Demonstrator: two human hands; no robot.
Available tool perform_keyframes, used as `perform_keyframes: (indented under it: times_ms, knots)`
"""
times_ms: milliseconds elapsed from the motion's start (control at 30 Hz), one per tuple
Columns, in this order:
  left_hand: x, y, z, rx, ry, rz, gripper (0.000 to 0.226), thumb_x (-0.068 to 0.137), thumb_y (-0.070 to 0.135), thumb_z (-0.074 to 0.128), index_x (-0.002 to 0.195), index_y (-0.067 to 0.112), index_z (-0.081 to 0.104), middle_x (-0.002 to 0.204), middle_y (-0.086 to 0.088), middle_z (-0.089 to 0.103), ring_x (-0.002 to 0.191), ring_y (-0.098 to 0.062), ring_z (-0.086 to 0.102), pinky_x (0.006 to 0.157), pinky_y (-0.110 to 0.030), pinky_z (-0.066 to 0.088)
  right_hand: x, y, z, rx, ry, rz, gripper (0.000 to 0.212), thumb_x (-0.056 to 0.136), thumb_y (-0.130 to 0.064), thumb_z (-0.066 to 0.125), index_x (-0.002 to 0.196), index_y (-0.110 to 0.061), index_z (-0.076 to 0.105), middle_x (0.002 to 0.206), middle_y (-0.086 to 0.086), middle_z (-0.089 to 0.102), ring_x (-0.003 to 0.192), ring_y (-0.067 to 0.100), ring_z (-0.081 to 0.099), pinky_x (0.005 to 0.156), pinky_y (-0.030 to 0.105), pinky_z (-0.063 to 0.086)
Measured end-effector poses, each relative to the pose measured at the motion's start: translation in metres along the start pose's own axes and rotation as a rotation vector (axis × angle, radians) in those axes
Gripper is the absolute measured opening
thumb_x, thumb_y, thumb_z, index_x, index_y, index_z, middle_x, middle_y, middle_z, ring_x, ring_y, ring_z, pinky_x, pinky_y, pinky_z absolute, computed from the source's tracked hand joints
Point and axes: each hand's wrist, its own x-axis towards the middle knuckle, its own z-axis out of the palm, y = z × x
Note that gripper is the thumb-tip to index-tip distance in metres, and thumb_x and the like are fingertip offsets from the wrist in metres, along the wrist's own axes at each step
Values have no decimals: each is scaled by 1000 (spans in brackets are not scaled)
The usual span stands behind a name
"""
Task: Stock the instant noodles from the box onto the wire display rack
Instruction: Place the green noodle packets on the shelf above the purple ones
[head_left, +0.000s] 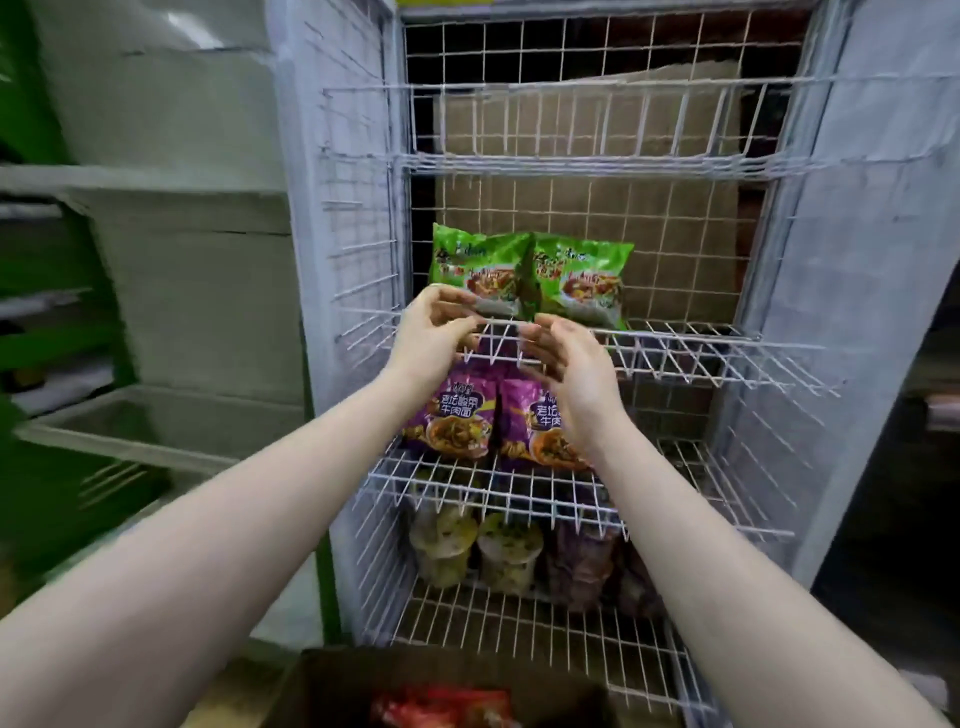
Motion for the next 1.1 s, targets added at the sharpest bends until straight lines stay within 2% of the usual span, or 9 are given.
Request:
perform_keyframes:
  times_ms: [133,333,500,567,733,833,967,1033,1100]
  knots:
    - [-45,-30,-14,32,13,-99,19,87,-3,56,88,16,54,80,-5,59,52,-6,57,41,-12,38,-43,43,-6,-81,-5,94,23,101,-16,36,99,-17,59,98,2,67,90,15,62,72,27,51]
    - [-102,-106,-23,20,24,-296,22,86,-2,59,85,19,55,76,-3,59,48,2,57,43,-12,39,-83,113,-26,-130,31,287,22,101,-20,37,106,-15,58,99,0,67,90,12,63,82,34,51]
    - [-153,-177,-26,100,-72,-456,16,88,-2,57,89,14,55,76,-5,59,60,-10,56,48,-13,40,-121,187,-59,-192,151,485,21,101,-18,38,96,-20,58,97,3,67,84,14,63,70,27,49]
    - [-172,-206,-27,103,-108,-517,16,88,-3,57,89,12,54,75,-5,57,56,-7,56,47,-14,39,-137,220,-72,-203,205,568,20,100,-18,38,95,-18,58,99,5,66,81,13,62,68,27,49]
    - [-213,-262,-31,122,-154,-665,14,88,-3,56,94,9,55,74,-2,56,60,-12,55,46,-9,39,-186,286,-105,-230,317,750,22,100,-16,38,110,-11,56,105,8,64,82,17,61,68,27,47]
    - [-231,-292,-37,154,-146,-744,13,87,-1,58,94,10,57,76,-2,59,65,-15,57,52,-15,43,-214,310,-122,-272,344,825,23,100,-18,40,114,-11,56,105,6,65,93,20,60,71,29,47]
    - [-264,-326,-48,237,-96,-887,13,89,0,57,101,6,56,81,-4,58,75,-21,55,57,-19,44,-247,341,-142,-438,470,892,19,95,-14,49,105,-4,62,102,15,65,80,21,58,69,31,45]
    - [-284,-343,-60,374,-85,-962,18,87,3,60,104,4,56,89,-7,58,84,-24,54,64,-26,43,-262,353,-151,-593,573,919,19,90,-10,54,103,0,63,105,22,65,89,29,59,78,33,43]
    - [-300,-360,-77,617,-97,-1016,31,83,12,66,111,5,56,104,-13,59,96,-30,56,81,-33,46,-274,359,-155,-719,655,967,22,87,-12,58,105,1,61,110,24,63,106,36,56,87,34,41]
